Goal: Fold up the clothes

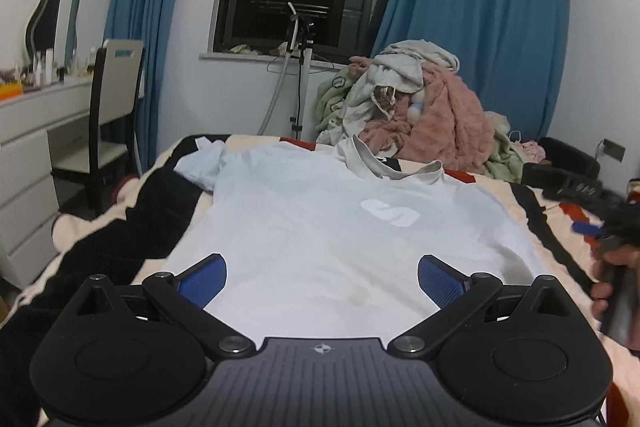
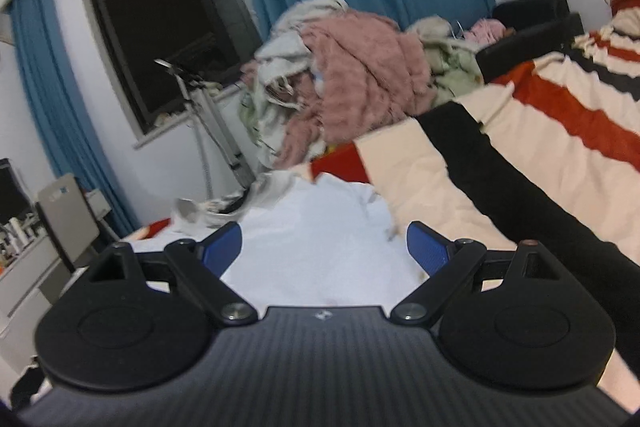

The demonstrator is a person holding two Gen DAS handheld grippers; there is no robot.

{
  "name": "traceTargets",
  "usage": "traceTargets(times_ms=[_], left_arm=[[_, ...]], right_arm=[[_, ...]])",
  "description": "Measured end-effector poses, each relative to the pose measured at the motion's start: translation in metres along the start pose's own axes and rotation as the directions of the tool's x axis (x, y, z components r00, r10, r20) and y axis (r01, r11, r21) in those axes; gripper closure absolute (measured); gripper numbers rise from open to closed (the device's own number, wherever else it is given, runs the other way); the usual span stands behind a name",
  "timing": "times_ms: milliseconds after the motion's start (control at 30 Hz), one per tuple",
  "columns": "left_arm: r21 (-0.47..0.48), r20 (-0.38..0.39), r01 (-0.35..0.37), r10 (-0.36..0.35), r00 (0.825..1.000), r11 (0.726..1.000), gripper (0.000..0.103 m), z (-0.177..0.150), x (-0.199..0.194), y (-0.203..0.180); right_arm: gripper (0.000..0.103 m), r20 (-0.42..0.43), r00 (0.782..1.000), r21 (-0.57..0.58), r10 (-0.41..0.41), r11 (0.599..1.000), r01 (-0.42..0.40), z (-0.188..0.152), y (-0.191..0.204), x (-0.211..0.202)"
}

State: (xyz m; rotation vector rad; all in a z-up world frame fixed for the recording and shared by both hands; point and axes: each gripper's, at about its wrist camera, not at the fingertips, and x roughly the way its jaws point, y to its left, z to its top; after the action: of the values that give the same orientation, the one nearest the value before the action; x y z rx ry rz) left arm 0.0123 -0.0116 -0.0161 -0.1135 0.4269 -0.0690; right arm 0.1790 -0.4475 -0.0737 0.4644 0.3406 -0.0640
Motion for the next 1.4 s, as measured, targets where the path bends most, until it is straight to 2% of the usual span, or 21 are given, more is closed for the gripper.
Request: traceTargets(times_ms=[167, 333, 400, 467, 500, 533, 600, 700, 767, 800, 867, 900, 1000, 1067, 1133, 1267, 1400], left_arm=[[-0.095, -0.057, 0.031, -0.036, 0.998, 0.995, 0.0, -0.001, 0.03, 0.013], [-0.157, -0.114, 0.044, -0.063, 0.991, 0.987, 0.0, -0.007, 0.063, 0.017], [-0.151, -0.125, 0.044, -0.064, 0.99, 0.988, 0.0, -0.01, 0.073, 0.014], [-0.142, -0.133, 0.046, -0.065, 0.989, 0.989, 0.0, -0.012, 0.082, 0.011], [-0.137, -0.136, 0.048, -0.067, 0.988, 0.989, 0.0, -0.013, 0.085, 0.009], [-0.131, -0.139, 0.05, -0.069, 0.988, 0.99, 0.0, -0.014, 0.088, 0.007], [-0.119, -0.143, 0.054, -0.071, 0.987, 0.991, 0.0, -0.016, 0.091, 0.003], [-0.099, -0.137, 0.058, -0.071, 0.988, 0.993, 0.0, -0.018, 0.091, -0.001], [-0.085, -0.132, 0.057, -0.068, 0.989, 0.995, 0.0, -0.018, 0.09, -0.003], [-0.078, -0.129, 0.055, -0.065, 0.99, 0.995, 0.0, -0.018, 0.09, -0.004], [-0.064, -0.121, 0.048, -0.056, 0.991, 0.997, 0.0, -0.019, 0.089, -0.005], [-0.057, -0.117, 0.044, -0.051, 0.992, 0.997, 0.0, -0.019, 0.088, -0.006], [-0.064, -0.119, 0.041, -0.049, 0.992, 0.997, 0.0, -0.018, 0.088, -0.006], [-0.076, -0.123, 0.043, -0.052, 0.991, 0.996, 0.0, -0.016, 0.088, -0.004], [-0.098, -0.129, 0.046, -0.058, 0.99, 0.994, 0.0, -0.015, 0.087, -0.001], [-0.152, -0.14, 0.056, -0.078, 0.987, 0.987, 0.0, -0.013, 0.085, 0.005], [-0.188, -0.152, 0.06, -0.089, 0.984, 0.98, 0.0, -0.013, 0.086, 0.008]], right_arm=[[0.013, -0.073, 0.997, 0.069, -0.011, 0.997, 0.017, -0.005, -0.029, 0.062], [0.013, -0.124, 0.99, -0.018, -0.067, 0.998, 0.066, -0.016, -0.038, 0.112], [0.034, -0.151, 0.985, -0.075, -0.085, 0.994, 0.075, -0.018, -0.035, 0.124], [0.068, -0.158, 0.984, -0.156, -0.082, 0.986, 0.057, -0.021, -0.021, 0.125], [0.076, -0.144, 0.986, -0.215, -0.09, 0.975, 0.058, -0.024, -0.009, 0.122], [0.083, -0.12, 0.988, -0.283, -0.102, 0.957, 0.065, -0.026, 0.004, 0.119], [0.086, -0.066, 0.992, -0.422, -0.106, 0.904, 0.069, -0.032, 0.034, 0.111], [0.089, -0.037, 0.998, -0.582, -0.052, 0.813, 0.021, -0.05, 0.076, 0.103], [0.09, -0.063, 0.998, -0.684, -0.012, 0.729, -0.034, -0.068, 0.104, 0.102], [0.09, -0.089, 0.996, -0.711, 0.003, 0.7, -0.065, -0.076, 0.114, 0.102], [0.089, -0.155, 0.988, -0.739, 0.027, 0.66, -0.134, -0.091, 0.131, 0.106], [0.088, -0.177, 0.984, -0.739, 0.028, 0.656, -0.151, -0.096, 0.136, 0.108], [0.082, -0.222, 0.974, -0.702, 0.043, 0.687, -0.19, -0.094, 0.138, 0.107], [0.061, -0.225, 0.97, -0.618, 0.09, 0.756, -0.213, -0.082, 0.122, 0.103], [0.048, -0.216, 0.967, -0.516, 0.136, 0.825, -0.231, -0.069, 0.104, 0.099], [0.047, -0.181, 0.958, -0.288, 0.223, 0.919, -0.269, -0.042, 0.068, 0.09], [0.047, -0.126, 0.946, -0.044, 0.298, 0.951, -0.306, -0.016, 0.032, 0.081]])
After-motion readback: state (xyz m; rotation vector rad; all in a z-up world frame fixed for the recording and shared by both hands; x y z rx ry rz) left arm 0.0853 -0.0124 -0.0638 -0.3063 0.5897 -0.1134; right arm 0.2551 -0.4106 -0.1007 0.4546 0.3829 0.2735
